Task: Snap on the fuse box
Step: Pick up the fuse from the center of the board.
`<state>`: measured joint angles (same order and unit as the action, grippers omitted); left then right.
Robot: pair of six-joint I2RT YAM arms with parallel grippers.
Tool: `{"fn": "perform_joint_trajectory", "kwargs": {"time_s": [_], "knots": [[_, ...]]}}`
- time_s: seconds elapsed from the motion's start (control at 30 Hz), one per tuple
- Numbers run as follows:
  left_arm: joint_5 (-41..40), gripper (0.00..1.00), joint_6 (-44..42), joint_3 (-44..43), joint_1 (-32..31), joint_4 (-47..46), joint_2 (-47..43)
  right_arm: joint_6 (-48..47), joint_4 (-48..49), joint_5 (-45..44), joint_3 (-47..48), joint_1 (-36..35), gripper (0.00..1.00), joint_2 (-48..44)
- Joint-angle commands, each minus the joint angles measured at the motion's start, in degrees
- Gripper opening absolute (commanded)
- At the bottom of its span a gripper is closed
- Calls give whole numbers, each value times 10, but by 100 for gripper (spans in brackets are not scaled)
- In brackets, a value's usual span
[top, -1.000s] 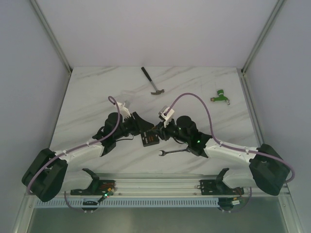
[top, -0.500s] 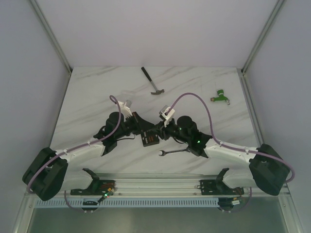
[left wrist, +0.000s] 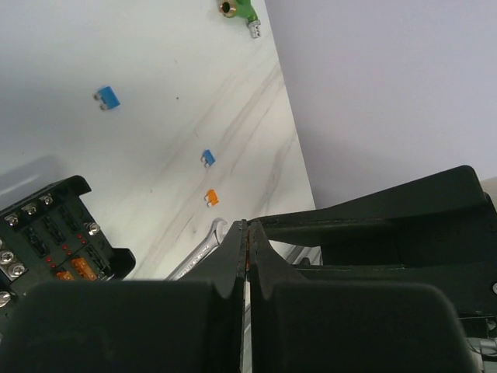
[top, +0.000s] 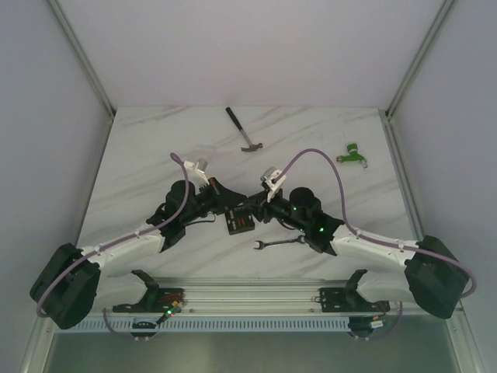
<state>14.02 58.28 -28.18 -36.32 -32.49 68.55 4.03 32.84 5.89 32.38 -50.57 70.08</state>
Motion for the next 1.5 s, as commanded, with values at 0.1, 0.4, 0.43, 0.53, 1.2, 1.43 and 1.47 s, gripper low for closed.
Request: {"fn": "perform_joint_trajectory", "kwargs": {"time_s": [0.1, 0.4, 0.43, 0.53, 1.2, 1.43, 1.47], "knots": [[-43, 0, 24, 6, -4, -27, -31, 41, 42, -16, -9, -1, 42, -30], [-102, 0, 66, 47, -4, -77, -71, 164, 89, -70, -33, 1, 62, -66], [-110, 0, 72, 54, -4, -86, -79, 188, 104, -84, -40, 2, 62, -71], [-128, 0, 95, 75, -4, -121, -97, 264, 159, -106, -66, 5, 62, -81], [-247, 0, 149, 116, -89, -272, -131, 485, 454, -37, -94, 8, 40, 45], [-253, 0, 154, 117, -95, -291, -122, 492, 474, -18, -88, 8, 33, 58], [-252, 0, 154, 116, -96, -295, -120, 493, 478, -17, -87, 7, 33, 61]]}}
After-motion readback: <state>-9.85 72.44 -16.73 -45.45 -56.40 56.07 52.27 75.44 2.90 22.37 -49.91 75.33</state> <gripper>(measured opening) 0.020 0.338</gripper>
